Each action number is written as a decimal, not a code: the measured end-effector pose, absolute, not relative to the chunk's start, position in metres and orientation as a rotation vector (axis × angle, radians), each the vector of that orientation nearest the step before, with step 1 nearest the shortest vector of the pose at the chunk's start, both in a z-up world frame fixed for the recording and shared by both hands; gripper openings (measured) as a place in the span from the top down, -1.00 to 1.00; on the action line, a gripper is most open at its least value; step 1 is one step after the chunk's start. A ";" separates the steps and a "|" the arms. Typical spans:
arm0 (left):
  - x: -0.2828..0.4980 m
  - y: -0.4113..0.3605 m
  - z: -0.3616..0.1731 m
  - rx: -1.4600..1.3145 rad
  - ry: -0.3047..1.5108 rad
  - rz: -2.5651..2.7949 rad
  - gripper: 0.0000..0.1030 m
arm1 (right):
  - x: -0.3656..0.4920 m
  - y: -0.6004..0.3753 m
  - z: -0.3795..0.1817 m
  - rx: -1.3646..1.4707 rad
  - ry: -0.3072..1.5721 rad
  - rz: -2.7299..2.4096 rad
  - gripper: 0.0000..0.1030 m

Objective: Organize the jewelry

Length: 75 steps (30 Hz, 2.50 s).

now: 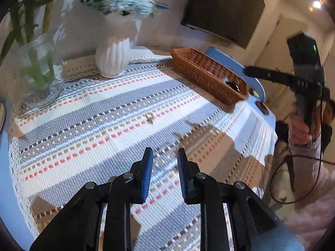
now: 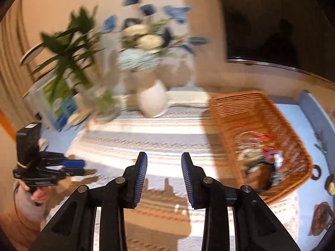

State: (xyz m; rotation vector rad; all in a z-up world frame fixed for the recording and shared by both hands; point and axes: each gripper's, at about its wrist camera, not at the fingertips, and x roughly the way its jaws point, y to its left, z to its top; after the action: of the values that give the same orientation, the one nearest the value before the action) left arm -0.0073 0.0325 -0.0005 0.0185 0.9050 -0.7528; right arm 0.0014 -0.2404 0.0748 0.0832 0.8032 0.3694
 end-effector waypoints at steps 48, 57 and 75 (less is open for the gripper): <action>0.000 -0.021 -0.064 0.287 0.973 -1.082 0.43 | 0.073 -0.109 -0.064 -0.073 0.990 0.278 0.81; -0.010 -0.034 -0.064 0.380 0.908 -1.001 0.82 | 0.012 -0.193 -0.029 0.155 0.928 0.226 0.81; 0.006 -0.084 0.044 0.046 0.840 -1.118 0.82 | -0.069 -0.319 0.049 0.457 0.745 0.282 0.81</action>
State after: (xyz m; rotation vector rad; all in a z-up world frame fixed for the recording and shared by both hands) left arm 0.0058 -0.0835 0.0436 0.0460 0.8404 -1.1185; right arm -0.0692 -0.3193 0.0485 0.4573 0.7451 0.2823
